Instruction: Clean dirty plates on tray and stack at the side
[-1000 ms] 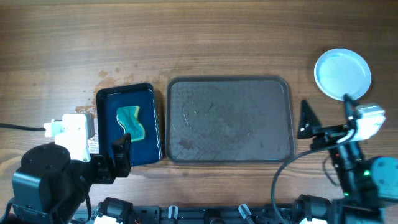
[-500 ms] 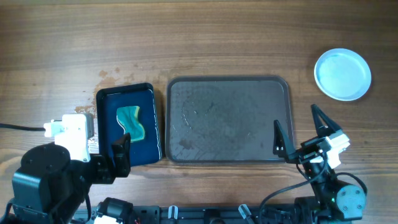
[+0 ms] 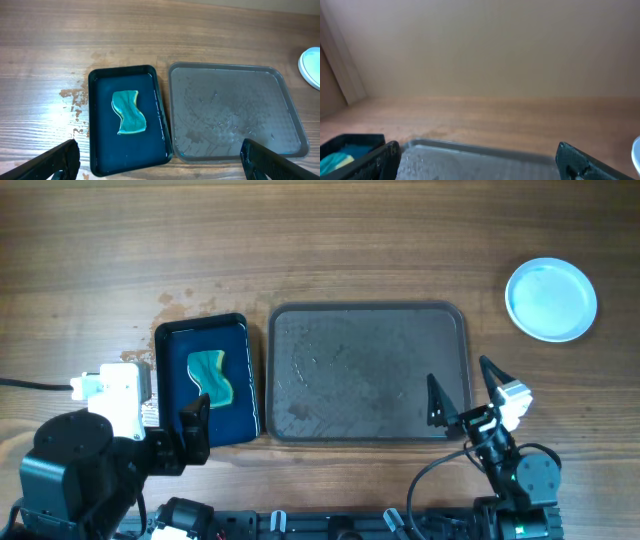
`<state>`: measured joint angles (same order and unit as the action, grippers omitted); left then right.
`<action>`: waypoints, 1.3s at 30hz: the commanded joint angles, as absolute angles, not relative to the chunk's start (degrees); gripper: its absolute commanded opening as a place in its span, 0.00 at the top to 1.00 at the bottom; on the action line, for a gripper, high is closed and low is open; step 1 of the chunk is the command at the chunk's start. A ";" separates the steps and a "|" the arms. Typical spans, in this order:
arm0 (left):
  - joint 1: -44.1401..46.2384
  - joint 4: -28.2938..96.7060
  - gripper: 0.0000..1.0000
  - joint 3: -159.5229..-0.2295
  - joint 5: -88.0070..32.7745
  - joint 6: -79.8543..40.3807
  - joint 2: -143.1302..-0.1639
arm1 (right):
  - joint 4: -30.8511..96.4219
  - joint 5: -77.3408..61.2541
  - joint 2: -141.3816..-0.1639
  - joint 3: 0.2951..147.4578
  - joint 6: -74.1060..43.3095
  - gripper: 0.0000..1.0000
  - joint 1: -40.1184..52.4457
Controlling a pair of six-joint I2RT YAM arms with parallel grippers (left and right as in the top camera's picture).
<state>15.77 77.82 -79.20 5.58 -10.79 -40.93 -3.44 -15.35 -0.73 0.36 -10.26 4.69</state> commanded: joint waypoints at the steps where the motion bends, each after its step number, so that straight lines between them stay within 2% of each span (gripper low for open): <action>1: 16.14 77.67 0.00 -79.57 6.07 -11.11 -40.86 | -1.30 -14.96 -0.19 0.27 -10.22 0.00 4.93; 4: 16.14 77.67 0.00 -79.57 6.09 -11.11 -40.86 | -1.21 -16.45 -0.19 0.27 -4.58 0.00 4.93; 14: 16.14 77.67 0.00 -79.57 6.09 -11.11 -40.86 | -1.19 -14.92 -0.60 0.30 -4.21 0.00 4.93; 17: 16.14 77.67 0.00 -79.57 6.09 -11.11 -40.86 | -1.17 -14.76 -0.80 0.30 1.45 0.00 4.93; 39: 16.14 77.69 0.00 -79.57 6.04 -11.14 -40.86 | -1.19 -14.76 -0.80 0.30 1.50 0.00 4.93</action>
<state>15.77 77.82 -79.20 5.56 -10.79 -40.93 -1.19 -15.35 -0.73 0.36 0.38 4.69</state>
